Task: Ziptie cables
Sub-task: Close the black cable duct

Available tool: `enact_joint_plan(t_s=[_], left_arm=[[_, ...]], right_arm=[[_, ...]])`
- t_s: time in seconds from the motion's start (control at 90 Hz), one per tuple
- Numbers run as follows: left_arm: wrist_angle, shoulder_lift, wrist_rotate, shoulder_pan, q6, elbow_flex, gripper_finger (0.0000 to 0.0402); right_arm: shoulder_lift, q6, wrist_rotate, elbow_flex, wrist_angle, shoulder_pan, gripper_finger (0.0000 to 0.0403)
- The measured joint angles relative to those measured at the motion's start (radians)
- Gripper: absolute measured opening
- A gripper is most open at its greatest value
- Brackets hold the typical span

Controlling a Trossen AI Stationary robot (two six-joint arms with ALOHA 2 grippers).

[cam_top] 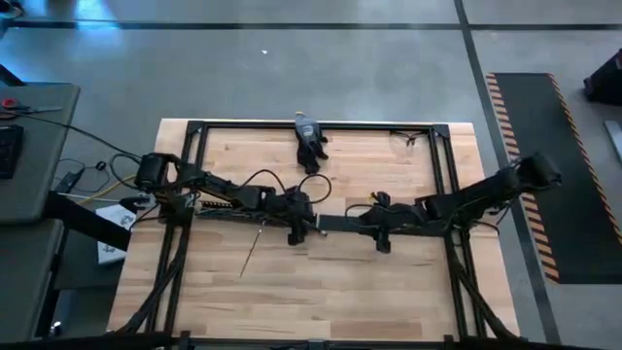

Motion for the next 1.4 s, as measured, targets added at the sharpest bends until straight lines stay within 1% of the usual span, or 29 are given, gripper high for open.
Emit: enact_joint_plan(t_s=[0.1, 0.278, 0.367, 0.444, 0.678, 0.811, 0.967, 1.089, 1.167, 1.3, 1.4], left_arm=[[0.001, 0.0, 0.002, -0.001, 0.038, 0.0, 0.0235], [0.0, 0.0, 0.007, -0.001, 0.158, 0.001, 0.0236], [0.002, 0.007, 0.037, -0.001, 0.203, 0.002, 0.0236], [0.029, 0.029, 0.059, 0.0, 0.223, 0.003, 0.0232], [0.083, 0.057, 0.058, 0.0, 0.245, 0.004, 0.0211], [0.079, 0.056, 0.058, 0.005, 0.213, 0.003, 0.0195], [0.079, 0.056, 0.059, 0.007, 0.098, 0.003, 0.0169], [0.081, 0.056, 0.047, 0.005, -0.001, 0.003, 0.0156], [0.082, 0.055, 0.039, -0.003, -0.016, 0.003, 0.0154], [0.105, 0.056, 0.02, -0.018, -0.022, 0.001, 0.0153], [0.117, 0.057, -0.006, -0.033, -0.023, 0.0, 0.0153]], right_arm=[[-0.03, 0.0, 0.0, 0.0, -0.022, 0.0, 0.0213], [-0.034, 0.002, 0.0, 0.0, -0.03, 0.0, 0.0213], [-0.034, 0.003, 0.0, 0.0, -0.03, 0.0, 0.0213], [-0.034, 0.005, 0.0, 0.0, -0.029, 0.0, 0.0213], [-0.034, 0.008, 0.001, 0.0, -0.029, 0.0, 0.0213], [-0.034, 0.004, 0.001, 0.0, -0.03, 0.0, 0.0213], [-0.035, 0.008, 0.0, 0.0, -0.042, 0.0, 0.0213], [-0.036, 0.034, -0.013, 0.0, -0.095, -0.01, 0.0213], [-0.035, 0.043, -0.044, 0.0, -0.106, -0.025, 0.0213], [-0.035, 0.029, -0.102, 0.0, -0.055, -0.039, 0.0213], [-0.035, 0.027, -0.108, 0.0, -0.045, -0.042, 0.0213]])
